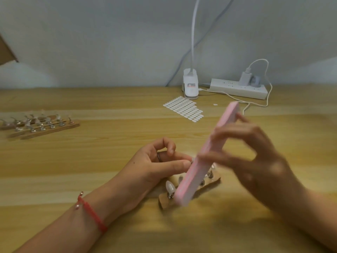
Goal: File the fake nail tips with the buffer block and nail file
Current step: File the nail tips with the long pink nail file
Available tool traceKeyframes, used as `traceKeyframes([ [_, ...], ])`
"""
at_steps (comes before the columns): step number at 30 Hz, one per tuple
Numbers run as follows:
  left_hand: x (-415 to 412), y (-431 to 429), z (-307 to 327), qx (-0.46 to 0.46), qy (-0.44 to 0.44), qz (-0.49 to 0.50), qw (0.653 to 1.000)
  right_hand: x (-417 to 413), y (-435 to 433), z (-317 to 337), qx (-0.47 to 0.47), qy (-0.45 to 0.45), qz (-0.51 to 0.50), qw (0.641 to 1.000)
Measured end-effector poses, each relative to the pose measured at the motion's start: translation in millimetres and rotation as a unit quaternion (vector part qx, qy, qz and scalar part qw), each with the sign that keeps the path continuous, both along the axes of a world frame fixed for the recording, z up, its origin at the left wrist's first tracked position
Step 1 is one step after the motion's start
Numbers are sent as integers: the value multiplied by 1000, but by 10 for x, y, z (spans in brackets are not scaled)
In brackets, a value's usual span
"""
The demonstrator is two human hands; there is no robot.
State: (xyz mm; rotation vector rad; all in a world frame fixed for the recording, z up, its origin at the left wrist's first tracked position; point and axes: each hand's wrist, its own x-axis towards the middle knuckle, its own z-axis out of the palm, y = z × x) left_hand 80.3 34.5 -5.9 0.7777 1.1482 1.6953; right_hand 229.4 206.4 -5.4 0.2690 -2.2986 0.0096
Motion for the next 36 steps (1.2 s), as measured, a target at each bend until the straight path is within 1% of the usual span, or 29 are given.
traceKeyframes([
  [2,2,-10,4,-4,-4,5,1000,28,146,81,-38,23,-63,997],
  [3,2,-11,6,-5,-4,6,1000,40,139,76,-35,24,-58,997],
  [6,11,-12,12,1,-11,10,1000,16,-116,-48,30,-18,35,999],
  [8,21,-12,27,0,-16,11,1000,2,-117,-47,56,-32,56,996],
  [12,23,-8,48,-10,-10,14,1000,10,146,30,-13,13,-65,998],
  [13,27,-6,55,-8,-10,15,1000,11,122,10,-16,10,-63,998],
  [16,32,-19,54,-2,-4,28,1000,-10,-88,-110,41,-30,23,998],
  [17,27,-27,48,-2,-1,28,1000,-4,-98,-94,44,-36,37,998],
  [18,23,-31,47,-5,0,28,1000,-4,-56,-53,31,-34,33,998],
  [21,11,-31,34,-12,2,17,1000,19,66,30,-33,5,-28,999],
  [22,10,-30,33,-11,3,14,1000,22,37,21,-45,7,-19,999],
  [23,9,-25,21,-4,2,10,1000,20,-31,-12,-39,0,4,999],
  [25,19,-23,18,11,4,-2,1000,25,-194,-93,13,-18,52,998],
  [26,25,-24,19,13,6,-6,1000,25,-190,-80,30,-21,61,997],
  [27,25,-24,11,13,9,-7,1000,18,-134,-40,23,-18,44,999],
  [29,22,-33,3,8,10,-4,1000,12,-15,29,-26,8,-20,999],
  [30,22,-34,3,8,11,-5,1000,19,-14,34,-38,13,-30,999],
  [31,22,-32,-3,14,10,-9,1000,28,-68,5,-31,5,-15,999],
  [34,20,-30,0,22,8,-13,1000,45,-280,-66,36,-28,60,997],
  [35,21,-26,-4,22,8,-11,1000,36,-233,-29,23,-29,48,998],
  [36,22,-28,-8,23,8,-6,1000,23,-150,14,-11,-25,18,999],
])
